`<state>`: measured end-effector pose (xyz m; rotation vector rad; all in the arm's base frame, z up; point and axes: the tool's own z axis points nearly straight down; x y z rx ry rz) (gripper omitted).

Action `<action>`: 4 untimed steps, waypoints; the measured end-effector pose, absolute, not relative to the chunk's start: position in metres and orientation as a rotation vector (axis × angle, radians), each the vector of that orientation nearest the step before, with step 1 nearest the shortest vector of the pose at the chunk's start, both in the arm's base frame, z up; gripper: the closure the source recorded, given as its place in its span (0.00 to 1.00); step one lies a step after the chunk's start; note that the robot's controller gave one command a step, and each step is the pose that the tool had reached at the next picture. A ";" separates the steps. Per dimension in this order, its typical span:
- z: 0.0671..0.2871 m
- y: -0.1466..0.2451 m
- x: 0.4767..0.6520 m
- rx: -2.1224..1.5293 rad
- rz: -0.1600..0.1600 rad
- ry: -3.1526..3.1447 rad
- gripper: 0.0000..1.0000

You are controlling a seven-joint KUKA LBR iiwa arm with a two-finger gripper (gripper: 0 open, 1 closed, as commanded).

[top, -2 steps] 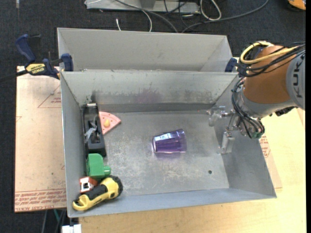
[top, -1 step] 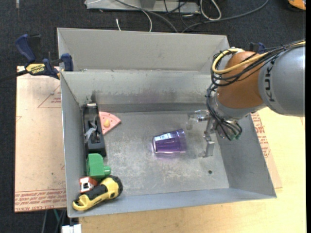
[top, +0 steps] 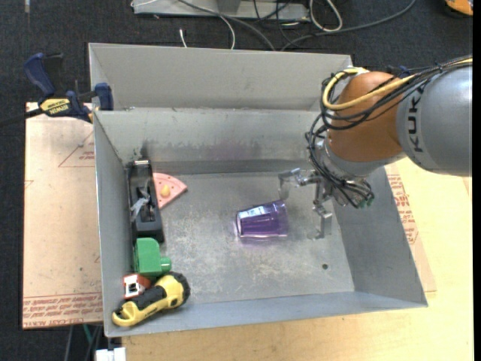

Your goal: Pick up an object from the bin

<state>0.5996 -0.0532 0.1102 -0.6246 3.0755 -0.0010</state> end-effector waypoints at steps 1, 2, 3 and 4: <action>0.104 -0.007 0.599 -0.448 0.005 3.107 0.00; 0.070 0.009 0.602 -0.554 -0.002 3.083 0.00; 0.071 0.029 0.598 -0.349 0.007 3.110 1.00; 0.071 0.029 0.598 -0.349 0.007 3.110 1.00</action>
Offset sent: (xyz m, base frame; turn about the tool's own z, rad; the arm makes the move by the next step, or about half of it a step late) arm 0.0016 0.0621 -0.0402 0.0436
